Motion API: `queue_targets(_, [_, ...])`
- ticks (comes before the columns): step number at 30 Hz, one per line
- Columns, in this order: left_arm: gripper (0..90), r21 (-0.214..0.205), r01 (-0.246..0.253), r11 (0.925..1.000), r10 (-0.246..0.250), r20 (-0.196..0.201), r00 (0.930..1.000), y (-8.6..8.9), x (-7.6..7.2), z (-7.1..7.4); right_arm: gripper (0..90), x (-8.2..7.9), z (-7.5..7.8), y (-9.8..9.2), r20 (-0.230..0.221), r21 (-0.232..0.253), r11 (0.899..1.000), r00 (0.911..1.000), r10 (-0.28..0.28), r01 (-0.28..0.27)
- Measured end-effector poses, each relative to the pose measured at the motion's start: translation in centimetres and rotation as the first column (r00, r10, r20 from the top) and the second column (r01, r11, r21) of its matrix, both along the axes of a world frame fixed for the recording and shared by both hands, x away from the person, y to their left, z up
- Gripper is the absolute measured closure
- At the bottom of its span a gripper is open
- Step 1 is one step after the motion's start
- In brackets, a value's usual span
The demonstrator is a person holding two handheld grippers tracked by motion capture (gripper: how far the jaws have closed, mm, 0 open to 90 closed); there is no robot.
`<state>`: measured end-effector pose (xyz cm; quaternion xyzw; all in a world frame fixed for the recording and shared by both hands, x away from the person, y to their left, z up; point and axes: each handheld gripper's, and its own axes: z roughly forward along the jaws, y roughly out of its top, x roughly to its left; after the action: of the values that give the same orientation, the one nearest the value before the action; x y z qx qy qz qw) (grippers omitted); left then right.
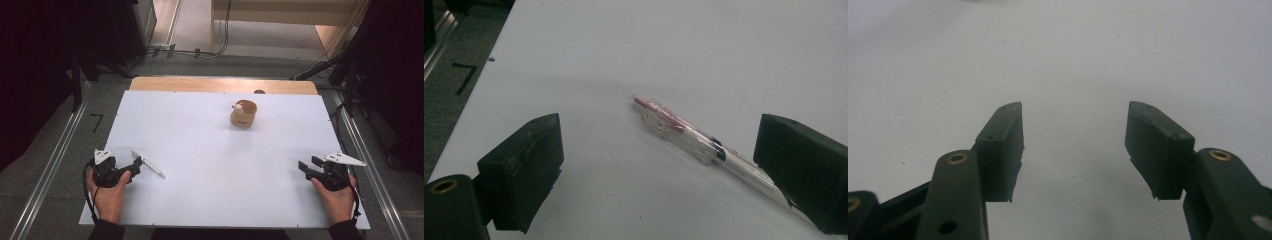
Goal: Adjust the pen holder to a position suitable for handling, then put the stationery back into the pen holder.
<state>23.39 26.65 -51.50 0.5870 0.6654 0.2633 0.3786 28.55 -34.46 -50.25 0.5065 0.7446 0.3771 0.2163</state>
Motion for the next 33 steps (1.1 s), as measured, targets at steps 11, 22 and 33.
queue_targets(11, [6.5, -0.001, 0.003, 1.0, -0.003, -0.003, 1.0, -0.2, 0.1, 0.0, 38.7, -0.2, 0.0, 0.0, -0.003, -0.004, 1.0, 1.0, 0.0, 0.0])
queue_targets(22, [6.5, -0.02, -0.006, 0.9998, 0.006, -0.014, 0.9999, -0.8, -0.1, 0.0, 38.3, -0.2, 0.0, -0.2, -0.001, 0.001, 1.0, 1.0, -0.003, 0.003])
queue_targets(33, [6.4, -0.002, 0.0, 1.0, 0.0, -0.033, 0.9995, -1.8, -0.4, -0.1, 38.1, 0.1, 0.0, 0.4, -0.012, -0.012, 1.0, 0.9998, 0.014, -0.014])
